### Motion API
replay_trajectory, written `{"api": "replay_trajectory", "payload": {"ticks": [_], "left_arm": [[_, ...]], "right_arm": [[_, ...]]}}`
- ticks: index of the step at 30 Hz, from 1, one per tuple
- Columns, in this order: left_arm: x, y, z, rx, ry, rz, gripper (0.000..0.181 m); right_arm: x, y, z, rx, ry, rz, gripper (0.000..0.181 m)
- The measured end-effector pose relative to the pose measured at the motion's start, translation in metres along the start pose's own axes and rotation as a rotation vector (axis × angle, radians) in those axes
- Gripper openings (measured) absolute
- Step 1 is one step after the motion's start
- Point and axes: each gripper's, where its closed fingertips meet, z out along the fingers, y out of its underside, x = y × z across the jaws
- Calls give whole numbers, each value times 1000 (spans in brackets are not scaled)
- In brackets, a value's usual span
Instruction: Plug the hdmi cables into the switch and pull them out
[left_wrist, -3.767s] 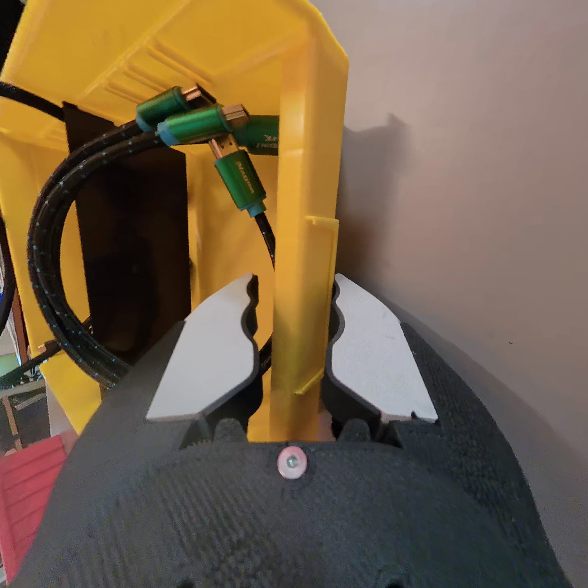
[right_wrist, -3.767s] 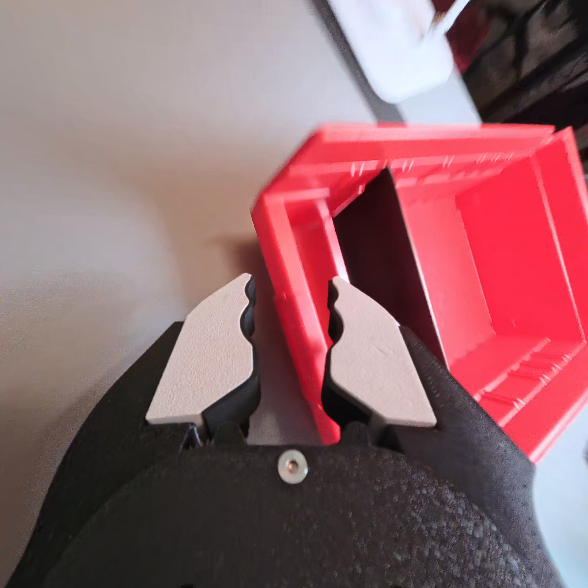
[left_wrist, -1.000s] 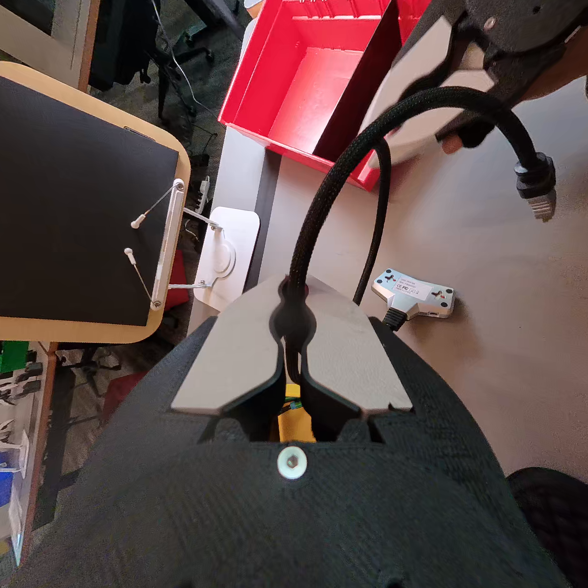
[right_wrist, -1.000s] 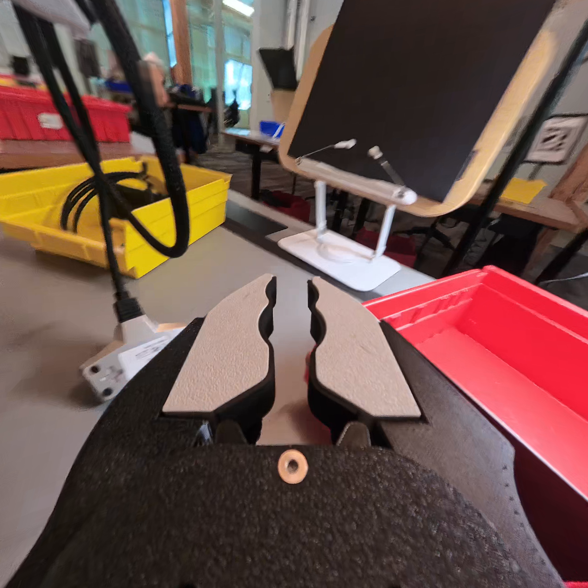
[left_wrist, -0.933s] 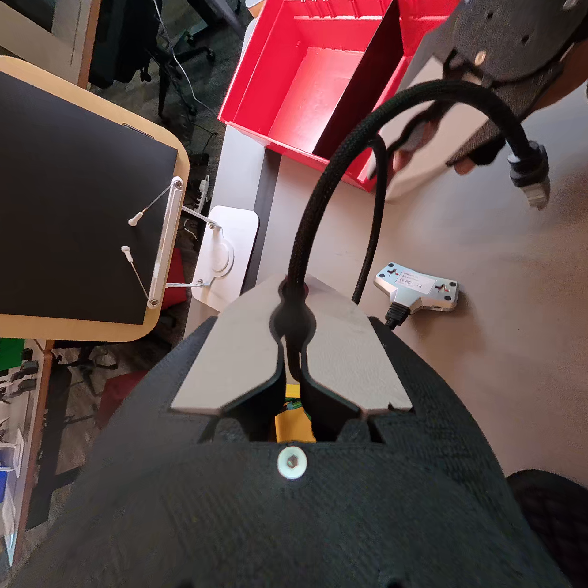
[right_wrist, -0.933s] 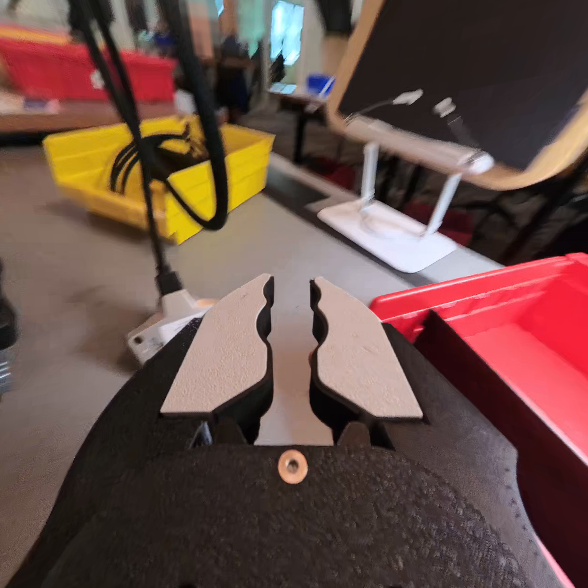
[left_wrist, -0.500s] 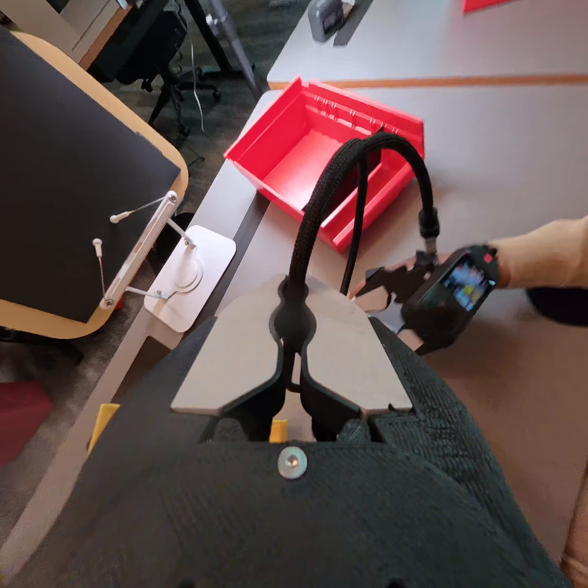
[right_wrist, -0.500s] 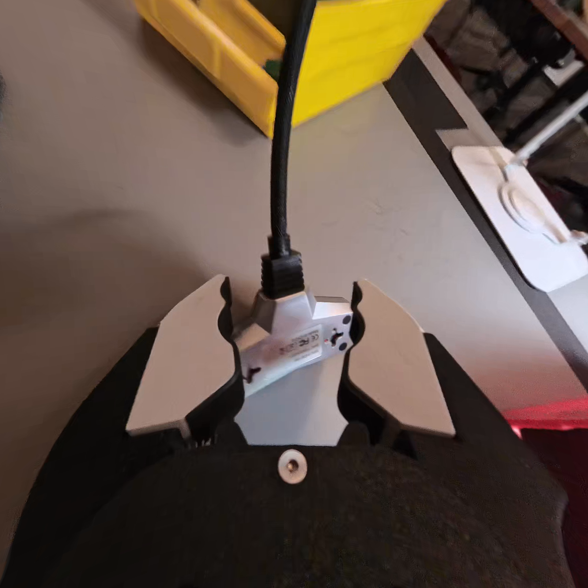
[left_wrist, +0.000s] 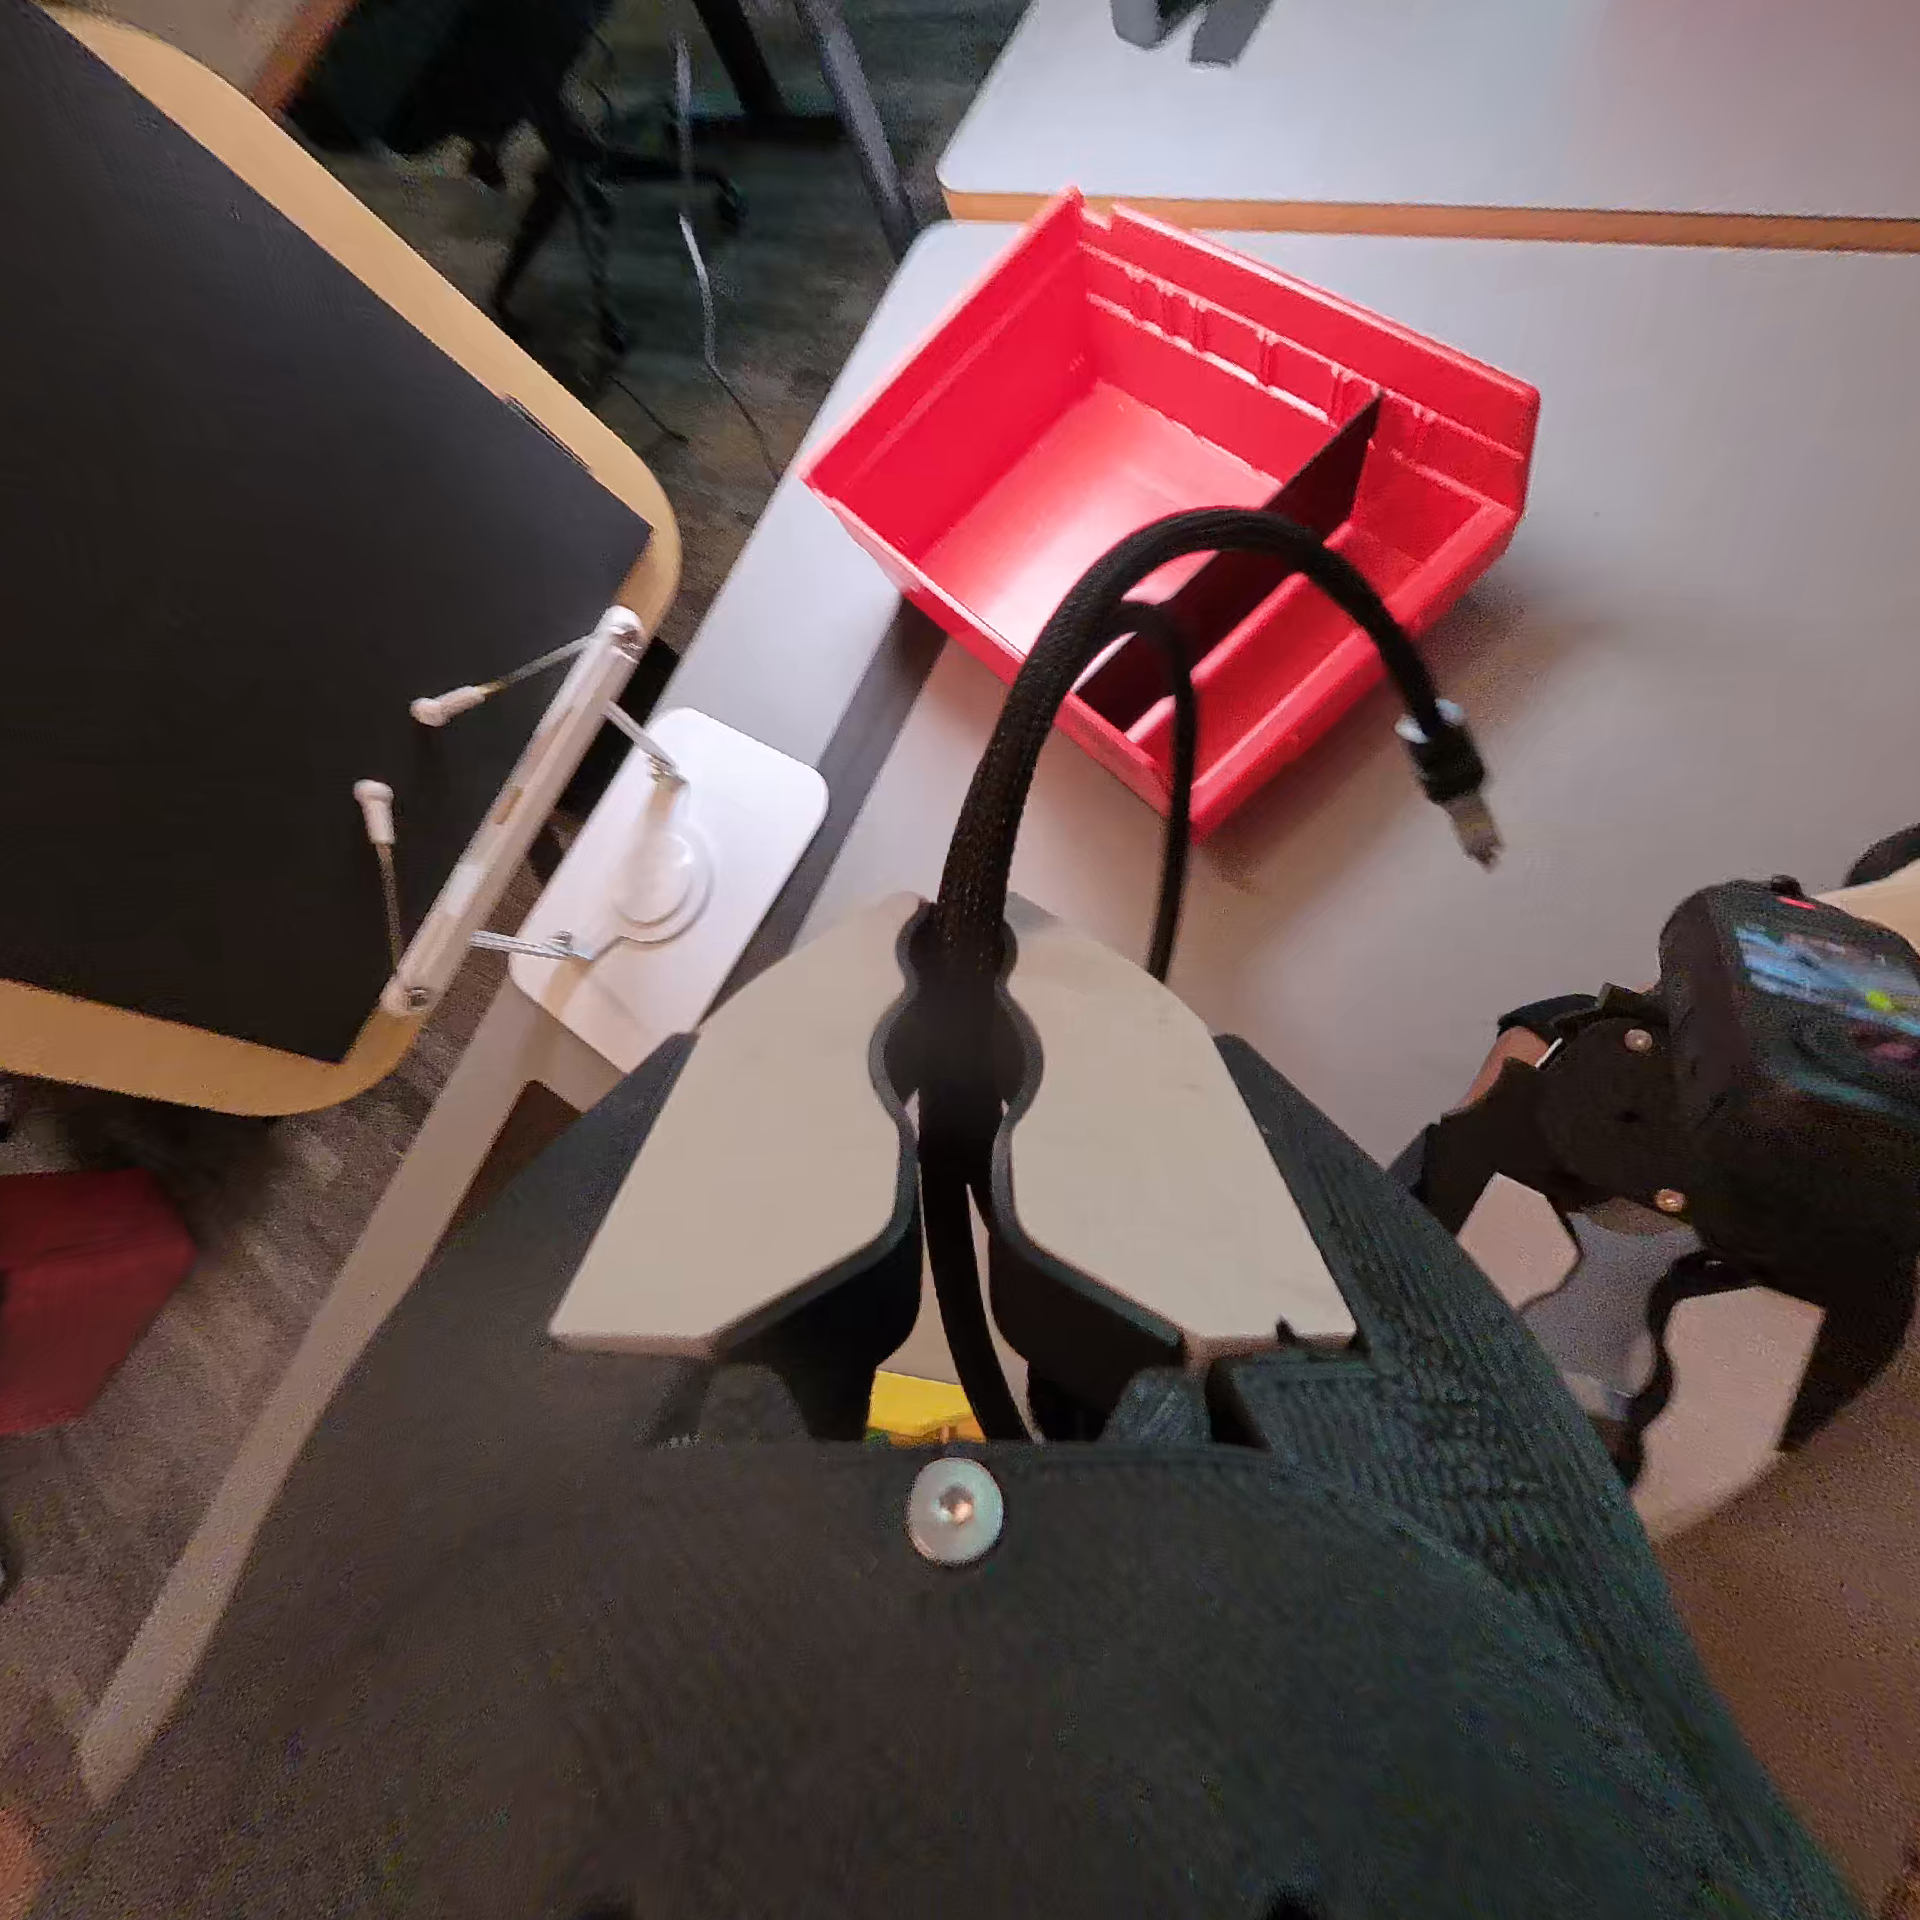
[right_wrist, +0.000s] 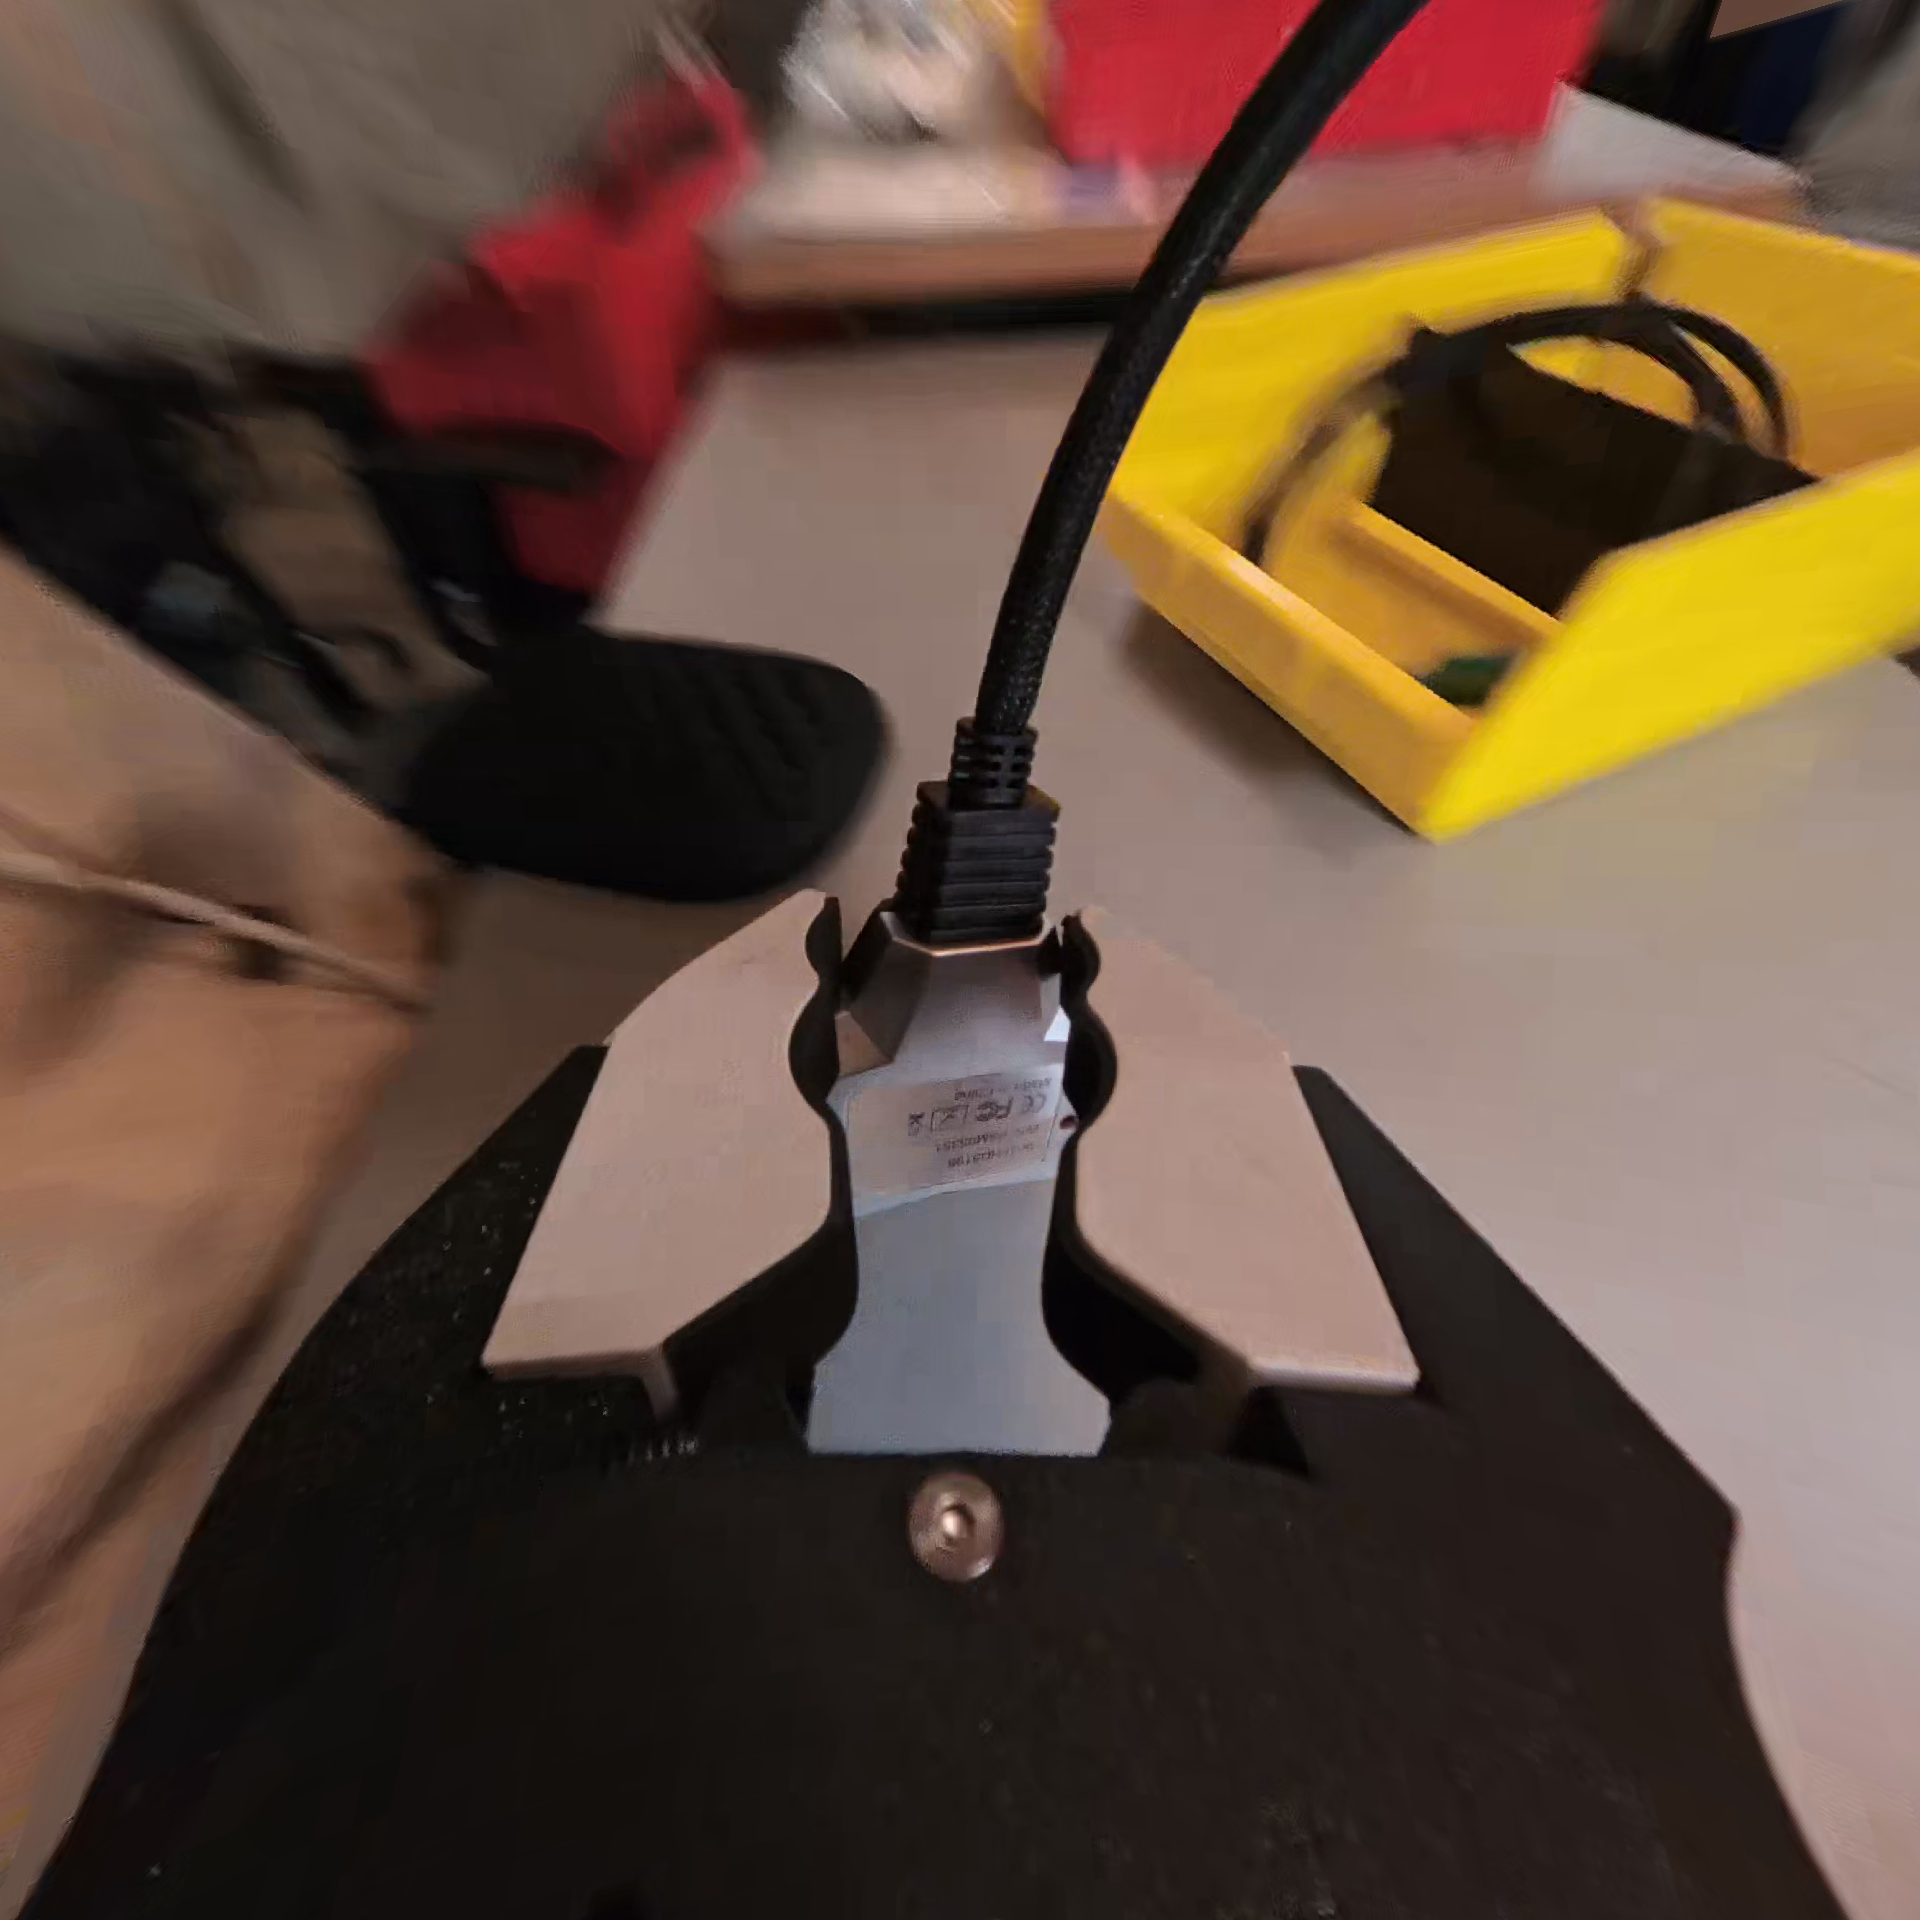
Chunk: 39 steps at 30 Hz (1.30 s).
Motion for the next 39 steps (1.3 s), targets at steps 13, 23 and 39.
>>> {"api": "replay_trajectory", "payload": {"ticks": [13,23,39], "left_arm": [[-10,42,42,63,167,-179,32],[21,91,-22,441,451,-432,40],[154,87,9,751,1163,-791,35]], "right_arm": [[-52,-76,-55,524,-457,182,38],[1,-77,-91,640,-288,234,37],[44,-71,-111,836,-199,378,34]]}}
